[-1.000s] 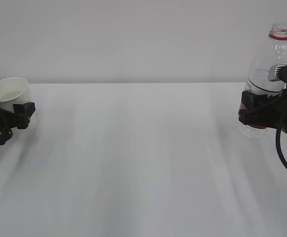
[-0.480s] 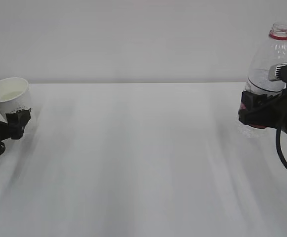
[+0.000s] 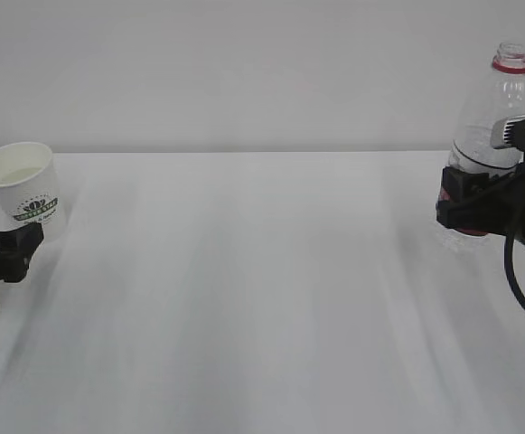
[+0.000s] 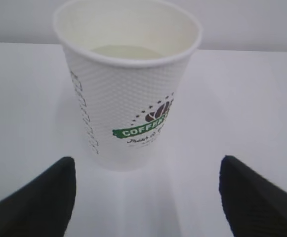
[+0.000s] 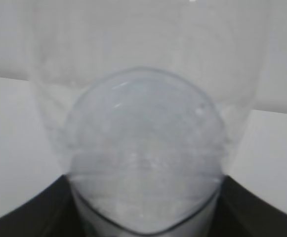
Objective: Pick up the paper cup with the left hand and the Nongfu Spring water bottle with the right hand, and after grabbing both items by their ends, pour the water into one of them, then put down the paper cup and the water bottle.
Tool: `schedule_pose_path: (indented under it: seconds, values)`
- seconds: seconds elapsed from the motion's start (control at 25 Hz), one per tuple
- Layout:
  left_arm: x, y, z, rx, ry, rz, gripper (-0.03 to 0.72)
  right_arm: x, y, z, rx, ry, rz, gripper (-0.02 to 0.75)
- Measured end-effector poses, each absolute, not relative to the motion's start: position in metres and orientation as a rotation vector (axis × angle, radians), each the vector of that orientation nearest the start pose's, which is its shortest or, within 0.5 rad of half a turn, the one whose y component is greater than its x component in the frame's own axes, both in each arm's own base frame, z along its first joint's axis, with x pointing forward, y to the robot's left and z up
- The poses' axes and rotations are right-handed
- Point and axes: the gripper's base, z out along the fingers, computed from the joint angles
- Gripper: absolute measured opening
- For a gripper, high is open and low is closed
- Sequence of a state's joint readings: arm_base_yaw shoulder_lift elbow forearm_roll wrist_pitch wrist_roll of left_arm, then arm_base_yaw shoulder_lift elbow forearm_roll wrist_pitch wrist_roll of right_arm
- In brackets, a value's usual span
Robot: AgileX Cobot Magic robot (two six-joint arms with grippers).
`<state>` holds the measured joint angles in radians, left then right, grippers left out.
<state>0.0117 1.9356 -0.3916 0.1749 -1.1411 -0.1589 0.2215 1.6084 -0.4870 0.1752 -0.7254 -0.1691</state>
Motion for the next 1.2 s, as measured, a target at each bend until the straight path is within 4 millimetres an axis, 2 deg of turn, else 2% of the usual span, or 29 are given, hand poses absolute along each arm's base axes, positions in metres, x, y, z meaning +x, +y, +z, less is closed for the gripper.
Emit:
schedule_pose_path:
  seconds: [0.28,0.6,1.2]
  values:
    - [0.26,-0.015,0.101,0.062,1.905,-0.228,0.655,0.278,0.052,0.171,-0.165,1.878,0.017,0.43]
    - [0.258,-0.018,0.116,0.105,1.854,-0.243,0.614,0.284,0.051,0.155,-0.153,1.881,-0.002,0.43]
    - [0.257,-0.019,0.116,0.113,1.851,-0.247,0.594,0.325,0.059,0.144,-0.12,1.86,-0.006,0.43]
